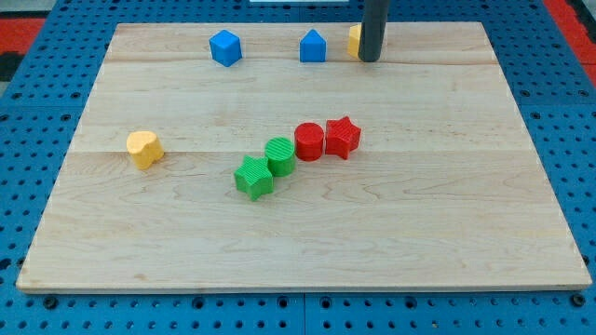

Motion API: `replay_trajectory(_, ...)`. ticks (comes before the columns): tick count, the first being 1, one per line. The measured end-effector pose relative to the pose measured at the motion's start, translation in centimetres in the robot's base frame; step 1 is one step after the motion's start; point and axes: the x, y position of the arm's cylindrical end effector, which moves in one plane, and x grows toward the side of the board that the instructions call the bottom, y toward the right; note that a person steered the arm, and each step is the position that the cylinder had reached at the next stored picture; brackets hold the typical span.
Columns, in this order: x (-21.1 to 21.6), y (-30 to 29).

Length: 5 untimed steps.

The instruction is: Move the yellow heart to top left corner of the board

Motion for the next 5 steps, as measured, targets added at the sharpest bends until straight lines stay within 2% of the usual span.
replay_trajectory(2,11.1,-2.2)
replay_trajectory(3,17.9,1.4)
replay_trajectory(4,25.3,-5.4)
replay_trajectory(5,25.4,-15.9)
